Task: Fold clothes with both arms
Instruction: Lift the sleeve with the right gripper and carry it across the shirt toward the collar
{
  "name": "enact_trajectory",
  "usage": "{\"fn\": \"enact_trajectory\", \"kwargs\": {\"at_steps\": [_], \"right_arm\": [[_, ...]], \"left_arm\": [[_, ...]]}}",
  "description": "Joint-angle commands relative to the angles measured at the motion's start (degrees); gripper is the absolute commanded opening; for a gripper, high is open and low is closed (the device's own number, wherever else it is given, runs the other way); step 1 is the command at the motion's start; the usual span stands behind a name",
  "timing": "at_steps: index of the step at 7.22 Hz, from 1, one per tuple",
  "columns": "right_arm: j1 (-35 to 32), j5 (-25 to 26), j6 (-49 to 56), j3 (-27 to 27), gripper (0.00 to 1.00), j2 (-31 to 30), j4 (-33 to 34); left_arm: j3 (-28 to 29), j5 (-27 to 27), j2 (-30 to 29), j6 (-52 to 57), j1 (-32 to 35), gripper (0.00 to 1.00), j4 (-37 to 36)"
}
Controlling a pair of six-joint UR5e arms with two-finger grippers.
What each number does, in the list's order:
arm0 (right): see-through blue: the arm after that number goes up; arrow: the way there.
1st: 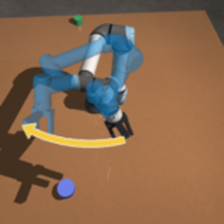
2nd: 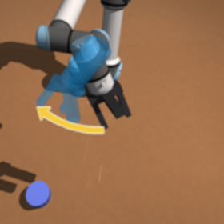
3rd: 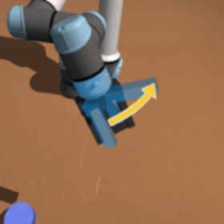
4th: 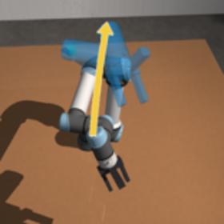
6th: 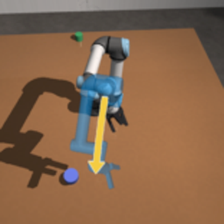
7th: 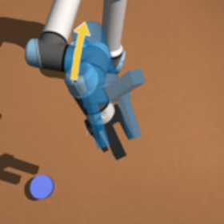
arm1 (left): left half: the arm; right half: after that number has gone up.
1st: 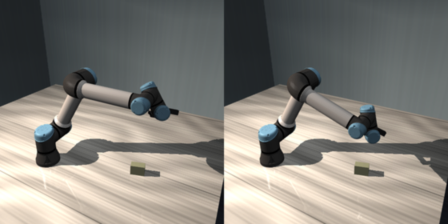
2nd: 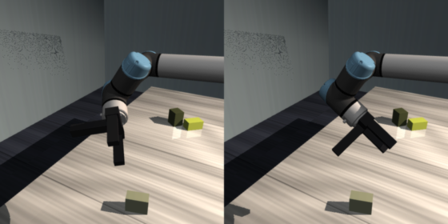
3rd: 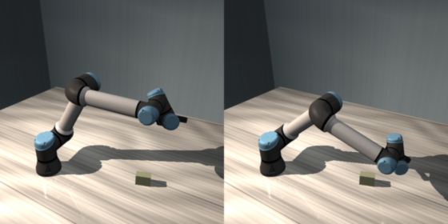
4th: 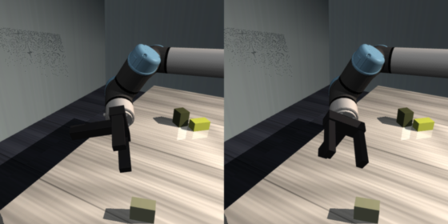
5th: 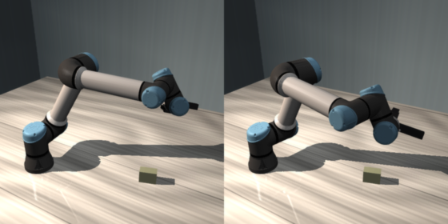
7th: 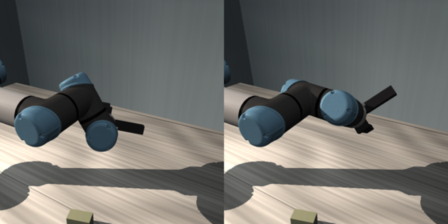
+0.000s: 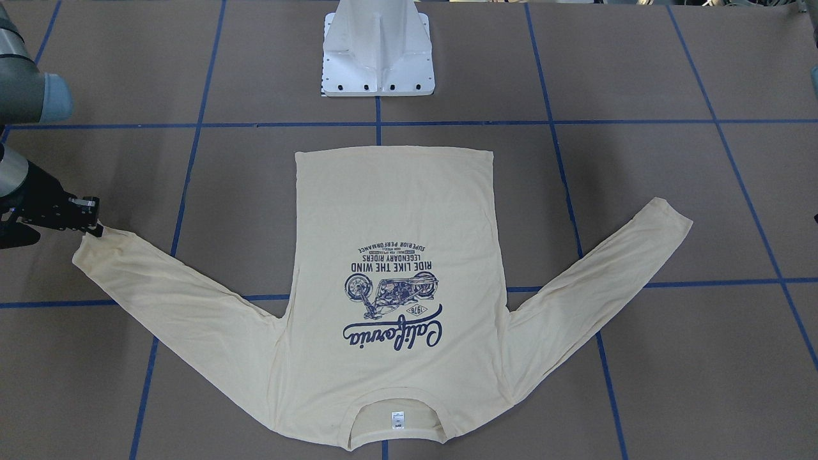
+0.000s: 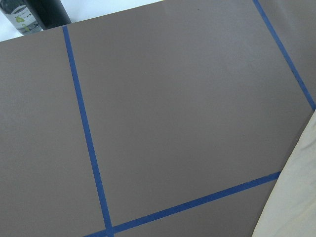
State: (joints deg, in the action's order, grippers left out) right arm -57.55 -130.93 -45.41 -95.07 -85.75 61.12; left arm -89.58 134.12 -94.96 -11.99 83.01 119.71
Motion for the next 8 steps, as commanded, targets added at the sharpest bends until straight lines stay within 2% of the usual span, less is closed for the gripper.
{"fn": "enact_trajectory", "kwargs": {"at_steps": [1, 2, 5, 7, 8], "right_arm": [[-0.4, -0.1, -6.1, 0.2, 0.00, 9.3, 2.5], [0.1, -0.1, -10.1, 1.9, 0.00, 17.1, 5.6], [2.5, 1.2, -10.4, 15.8, 0.00, 34.5, 6.8], [3.8, 3.1, -10.4, 21.2, 0.00, 43.5, 6.6], [4.2, 3.1, -10.5, 22.2, 0.00, 46.5, 6.6]], "left_arm": [[0.2, 0.0, -0.2, -0.1, 0.0, 1.00, 0.0], [0.4, -0.1, -0.2, -0.1, 0.0, 0.99, 0.0], [1.2, -0.1, -0.3, -0.1, 0.0, 0.99, -0.1], [3.0, -0.1, -1.2, 0.0, 0.0, 1.00, -0.1], [4.2, -0.1, -1.8, 0.0, 0.0, 1.00, 0.0]]}}
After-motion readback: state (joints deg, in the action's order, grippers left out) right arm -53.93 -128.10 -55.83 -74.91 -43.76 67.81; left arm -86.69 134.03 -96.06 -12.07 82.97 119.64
